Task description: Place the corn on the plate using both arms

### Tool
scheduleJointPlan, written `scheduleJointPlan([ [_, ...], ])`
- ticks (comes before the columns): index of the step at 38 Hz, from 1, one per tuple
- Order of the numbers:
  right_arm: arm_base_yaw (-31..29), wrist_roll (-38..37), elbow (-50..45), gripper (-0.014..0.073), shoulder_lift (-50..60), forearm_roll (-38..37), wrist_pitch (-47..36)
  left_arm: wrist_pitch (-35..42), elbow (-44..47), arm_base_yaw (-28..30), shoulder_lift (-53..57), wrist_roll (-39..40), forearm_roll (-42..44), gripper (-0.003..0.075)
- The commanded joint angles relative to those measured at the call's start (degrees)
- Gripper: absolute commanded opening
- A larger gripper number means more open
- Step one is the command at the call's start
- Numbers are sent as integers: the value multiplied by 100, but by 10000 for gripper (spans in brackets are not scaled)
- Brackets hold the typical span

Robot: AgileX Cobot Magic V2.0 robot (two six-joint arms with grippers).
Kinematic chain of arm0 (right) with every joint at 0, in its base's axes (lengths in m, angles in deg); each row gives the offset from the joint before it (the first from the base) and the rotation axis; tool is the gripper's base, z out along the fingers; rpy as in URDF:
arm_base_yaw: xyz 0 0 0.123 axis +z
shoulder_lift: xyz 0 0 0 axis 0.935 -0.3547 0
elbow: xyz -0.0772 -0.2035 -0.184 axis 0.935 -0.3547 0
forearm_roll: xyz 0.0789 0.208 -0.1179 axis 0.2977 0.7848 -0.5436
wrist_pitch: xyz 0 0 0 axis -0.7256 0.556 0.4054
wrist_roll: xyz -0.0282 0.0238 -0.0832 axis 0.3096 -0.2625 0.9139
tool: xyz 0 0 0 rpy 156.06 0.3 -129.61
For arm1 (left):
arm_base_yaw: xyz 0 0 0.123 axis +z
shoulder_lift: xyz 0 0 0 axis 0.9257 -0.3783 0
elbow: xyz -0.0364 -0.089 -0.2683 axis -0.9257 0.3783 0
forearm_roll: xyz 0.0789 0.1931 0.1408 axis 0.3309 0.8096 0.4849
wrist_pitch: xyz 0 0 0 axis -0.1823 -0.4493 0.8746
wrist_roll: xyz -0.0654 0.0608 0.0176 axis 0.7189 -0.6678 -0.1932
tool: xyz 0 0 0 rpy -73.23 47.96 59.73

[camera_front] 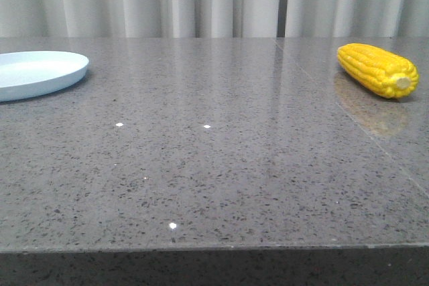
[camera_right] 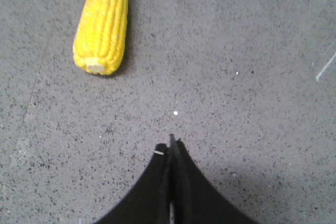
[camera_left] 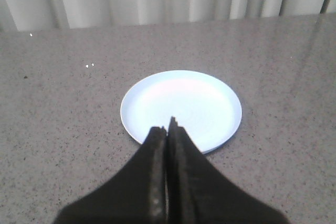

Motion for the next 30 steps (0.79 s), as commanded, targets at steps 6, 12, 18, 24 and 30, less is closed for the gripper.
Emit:
scheduleJointPlan([
  [6,-25,288,191,313,-33,-109,-325,91,-150,-40,-335,3,-36,214],
  [12,-25,288,191,558,-33,-109,-330,68,-150,-40,-566,3,0,472],
  [18,-25,283,191,573,-33,-109,-326,-393,-405,-40,-1036,3,124,502],
  [24,-25,283,191,573,-33,-109,-326,-900,-920,-30,-1855,3,692,502],
  [30,-25,283,191,573,-33,-109,-326,-1097,-1497,378,-2657,3,636,502],
])
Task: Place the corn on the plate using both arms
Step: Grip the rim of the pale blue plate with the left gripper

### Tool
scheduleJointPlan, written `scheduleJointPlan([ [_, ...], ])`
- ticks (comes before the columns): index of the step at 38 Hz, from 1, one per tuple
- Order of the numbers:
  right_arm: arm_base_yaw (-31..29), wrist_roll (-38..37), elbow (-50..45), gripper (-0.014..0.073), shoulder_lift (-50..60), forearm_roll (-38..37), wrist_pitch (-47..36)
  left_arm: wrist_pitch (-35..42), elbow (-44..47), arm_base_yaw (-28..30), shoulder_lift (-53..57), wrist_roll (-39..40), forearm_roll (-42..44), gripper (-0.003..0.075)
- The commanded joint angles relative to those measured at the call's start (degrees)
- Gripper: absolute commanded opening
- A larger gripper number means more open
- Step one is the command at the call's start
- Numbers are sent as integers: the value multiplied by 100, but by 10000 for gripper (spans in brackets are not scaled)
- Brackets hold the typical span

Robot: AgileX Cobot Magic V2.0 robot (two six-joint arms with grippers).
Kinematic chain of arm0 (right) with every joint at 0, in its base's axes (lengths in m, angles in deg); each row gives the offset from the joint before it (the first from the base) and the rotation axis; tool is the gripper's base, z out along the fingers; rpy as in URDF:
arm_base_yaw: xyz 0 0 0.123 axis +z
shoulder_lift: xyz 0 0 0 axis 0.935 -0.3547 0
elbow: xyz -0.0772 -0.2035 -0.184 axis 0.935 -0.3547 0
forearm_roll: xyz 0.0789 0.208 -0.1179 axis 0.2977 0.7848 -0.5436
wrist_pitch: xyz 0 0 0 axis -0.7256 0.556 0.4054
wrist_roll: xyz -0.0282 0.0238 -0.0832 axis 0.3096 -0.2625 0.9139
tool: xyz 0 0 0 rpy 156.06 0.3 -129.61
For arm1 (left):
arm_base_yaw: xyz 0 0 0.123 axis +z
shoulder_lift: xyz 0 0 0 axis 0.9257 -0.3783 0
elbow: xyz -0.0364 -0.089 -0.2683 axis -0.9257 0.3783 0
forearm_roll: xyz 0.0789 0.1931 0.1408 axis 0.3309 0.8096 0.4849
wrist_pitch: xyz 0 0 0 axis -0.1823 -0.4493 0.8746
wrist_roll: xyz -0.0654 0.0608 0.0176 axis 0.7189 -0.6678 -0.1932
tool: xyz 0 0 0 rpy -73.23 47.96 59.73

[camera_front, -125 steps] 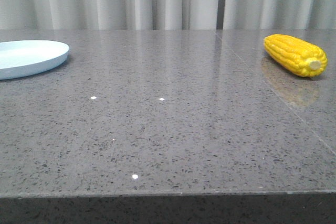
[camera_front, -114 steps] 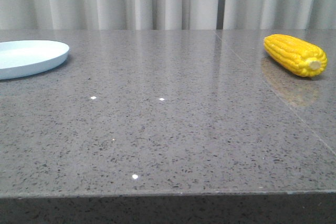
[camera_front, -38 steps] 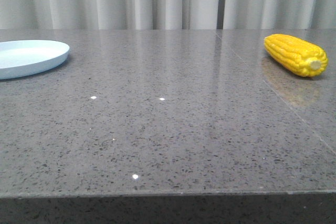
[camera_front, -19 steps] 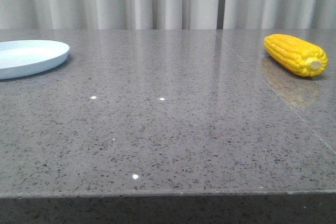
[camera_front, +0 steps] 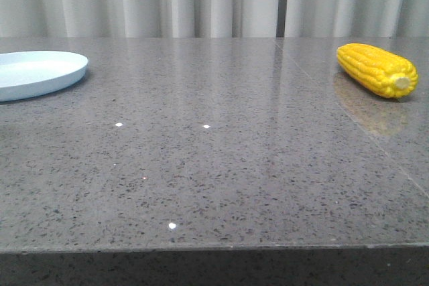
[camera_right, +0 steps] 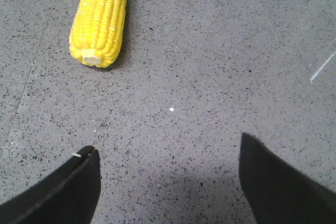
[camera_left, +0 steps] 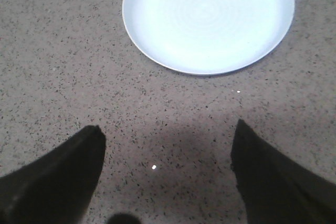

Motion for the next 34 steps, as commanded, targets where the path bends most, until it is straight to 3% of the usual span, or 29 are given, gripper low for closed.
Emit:
scheduleJointPlan([
  [1,-25,64,191,573,-26,-76,-346,217,-530,318,-416,3,-56,502],
  [6,-25,64,191,573,-26,-76,-346,228,-986,915,-980,-477,-636,502],
  [14,-25,64,191,573,-26,-76,-346,175,-1578,1787,-1994,-1919,-2902,502],
  [19,-25,64,191,573,-26,-76,-346,86,-1854,1990,-2578,-2485,-3774,501],
  [27,-25,64,191,573,-26,-76,-346,75,-2354,1967,-3472,-2521,-4059,500],
  [34,-25,64,191,573,-26,-76,-346,75,-2664,1911,-4143,-2521,-4124,426],
])
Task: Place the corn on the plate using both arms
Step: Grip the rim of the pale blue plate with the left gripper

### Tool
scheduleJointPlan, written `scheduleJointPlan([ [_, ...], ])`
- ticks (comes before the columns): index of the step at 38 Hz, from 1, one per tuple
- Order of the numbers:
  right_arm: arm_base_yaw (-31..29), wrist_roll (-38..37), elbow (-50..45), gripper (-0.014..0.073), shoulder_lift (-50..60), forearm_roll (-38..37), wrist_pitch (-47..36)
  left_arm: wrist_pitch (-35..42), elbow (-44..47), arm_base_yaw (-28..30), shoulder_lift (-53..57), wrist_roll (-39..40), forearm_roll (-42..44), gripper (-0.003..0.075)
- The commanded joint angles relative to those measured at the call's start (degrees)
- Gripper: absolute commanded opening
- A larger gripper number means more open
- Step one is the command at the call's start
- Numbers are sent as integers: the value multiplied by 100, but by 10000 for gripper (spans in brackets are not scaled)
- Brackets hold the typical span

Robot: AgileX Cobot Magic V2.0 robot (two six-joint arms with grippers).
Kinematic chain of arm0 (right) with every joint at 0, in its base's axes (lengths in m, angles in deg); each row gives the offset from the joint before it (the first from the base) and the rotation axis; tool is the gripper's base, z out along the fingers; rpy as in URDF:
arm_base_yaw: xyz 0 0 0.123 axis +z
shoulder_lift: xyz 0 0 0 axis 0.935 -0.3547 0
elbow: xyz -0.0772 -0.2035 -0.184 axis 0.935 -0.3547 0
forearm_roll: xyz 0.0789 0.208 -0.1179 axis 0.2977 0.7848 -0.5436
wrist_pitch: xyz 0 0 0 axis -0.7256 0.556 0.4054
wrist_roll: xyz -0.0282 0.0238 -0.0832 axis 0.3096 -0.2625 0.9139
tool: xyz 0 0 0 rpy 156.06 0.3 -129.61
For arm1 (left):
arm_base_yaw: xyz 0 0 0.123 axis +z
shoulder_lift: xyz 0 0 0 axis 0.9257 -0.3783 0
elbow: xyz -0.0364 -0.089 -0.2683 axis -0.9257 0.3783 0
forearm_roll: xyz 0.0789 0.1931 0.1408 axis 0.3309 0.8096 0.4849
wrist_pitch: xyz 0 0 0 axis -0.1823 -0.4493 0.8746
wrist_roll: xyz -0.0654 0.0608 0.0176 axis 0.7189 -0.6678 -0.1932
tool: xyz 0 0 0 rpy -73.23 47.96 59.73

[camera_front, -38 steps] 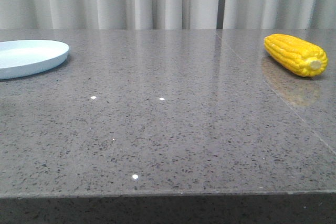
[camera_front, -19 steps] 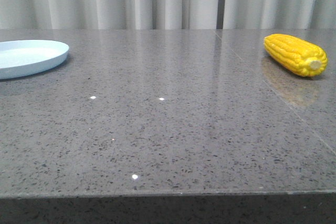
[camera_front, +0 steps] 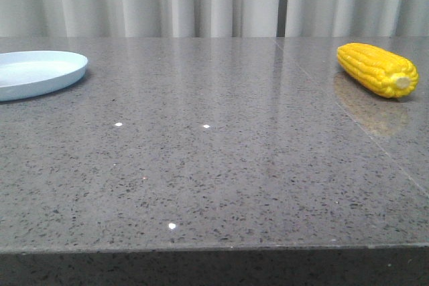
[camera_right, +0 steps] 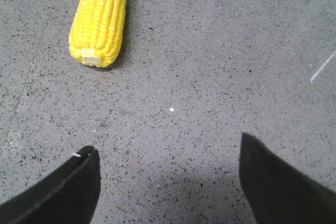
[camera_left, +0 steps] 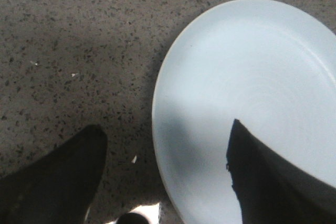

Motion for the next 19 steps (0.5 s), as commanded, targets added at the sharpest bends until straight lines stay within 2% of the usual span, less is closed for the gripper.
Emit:
scheduleJointPlan([
  [1,-25,60,191,573,-26,-76,-346,159,-263,-50,15,-19,-260,410],
  [10,-25,60,191,573,-26,-76,-346,221,-272,-174,-194,-19,-260,274],
  [19,-25,60,191,573,-26,-76,-346,272,-272,-233,-202,-19,-247,101],
])
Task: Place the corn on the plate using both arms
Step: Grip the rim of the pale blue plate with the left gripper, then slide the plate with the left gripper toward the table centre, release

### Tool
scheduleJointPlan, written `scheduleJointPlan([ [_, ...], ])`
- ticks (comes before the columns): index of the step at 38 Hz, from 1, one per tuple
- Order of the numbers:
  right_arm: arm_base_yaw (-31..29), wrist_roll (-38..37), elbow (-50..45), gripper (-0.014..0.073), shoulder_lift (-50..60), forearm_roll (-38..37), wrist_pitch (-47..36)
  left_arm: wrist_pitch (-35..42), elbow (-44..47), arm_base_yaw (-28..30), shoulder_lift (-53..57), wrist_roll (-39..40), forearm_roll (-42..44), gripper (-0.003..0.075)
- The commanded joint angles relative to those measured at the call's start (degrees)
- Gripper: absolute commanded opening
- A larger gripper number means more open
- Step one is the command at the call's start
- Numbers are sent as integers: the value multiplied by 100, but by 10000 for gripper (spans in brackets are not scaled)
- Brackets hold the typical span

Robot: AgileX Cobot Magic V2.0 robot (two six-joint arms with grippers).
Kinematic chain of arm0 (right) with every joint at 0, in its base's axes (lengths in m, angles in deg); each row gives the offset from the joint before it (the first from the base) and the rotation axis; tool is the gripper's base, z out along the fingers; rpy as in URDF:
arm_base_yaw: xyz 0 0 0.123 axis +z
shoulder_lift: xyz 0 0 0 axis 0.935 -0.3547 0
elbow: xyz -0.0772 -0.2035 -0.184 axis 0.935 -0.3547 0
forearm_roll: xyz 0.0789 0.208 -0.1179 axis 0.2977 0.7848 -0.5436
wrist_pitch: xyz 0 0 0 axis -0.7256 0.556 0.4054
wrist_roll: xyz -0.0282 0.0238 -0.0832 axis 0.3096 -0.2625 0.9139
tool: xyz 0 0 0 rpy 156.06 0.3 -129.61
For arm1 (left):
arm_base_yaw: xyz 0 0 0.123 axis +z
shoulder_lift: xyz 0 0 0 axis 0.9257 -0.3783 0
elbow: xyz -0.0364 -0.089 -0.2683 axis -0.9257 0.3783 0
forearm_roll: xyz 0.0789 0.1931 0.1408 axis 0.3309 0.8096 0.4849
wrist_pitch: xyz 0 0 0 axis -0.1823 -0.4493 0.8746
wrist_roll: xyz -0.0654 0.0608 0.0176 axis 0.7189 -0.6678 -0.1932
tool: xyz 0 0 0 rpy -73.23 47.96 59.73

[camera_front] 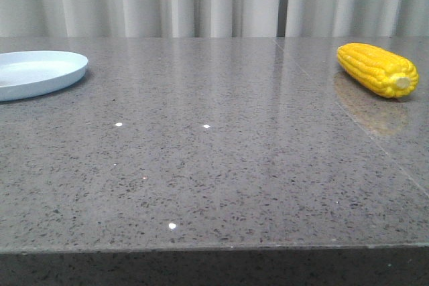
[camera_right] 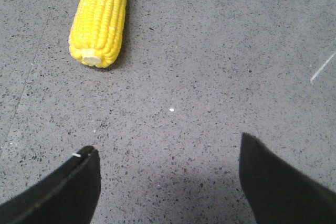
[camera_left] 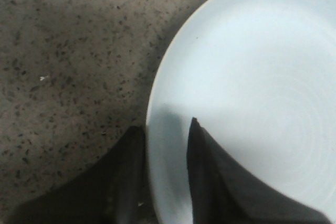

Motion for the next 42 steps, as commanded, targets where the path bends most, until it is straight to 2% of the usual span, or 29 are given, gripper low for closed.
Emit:
scheduleJointPlan([
  [1,-25,51,191,573,-26,-76,-346,159,-180,-39,237,3,-215,83],
  [6,-25,51,191,573,-26,-76,-346,68,-180,-39,237,3,-193,-17],
  [17,-25,51,191,573,-26,-76,-346,-481,-485,-206,502,-101,-267,-20],
  [26,-25,51,191,573,-26,-76,-346,-1244,-1213,-989,542,-157,-319,-20],
  [42,-25,51,191,573,-26,-76,-331,-691,-1409,-2547,347,-102,-340,-20],
])
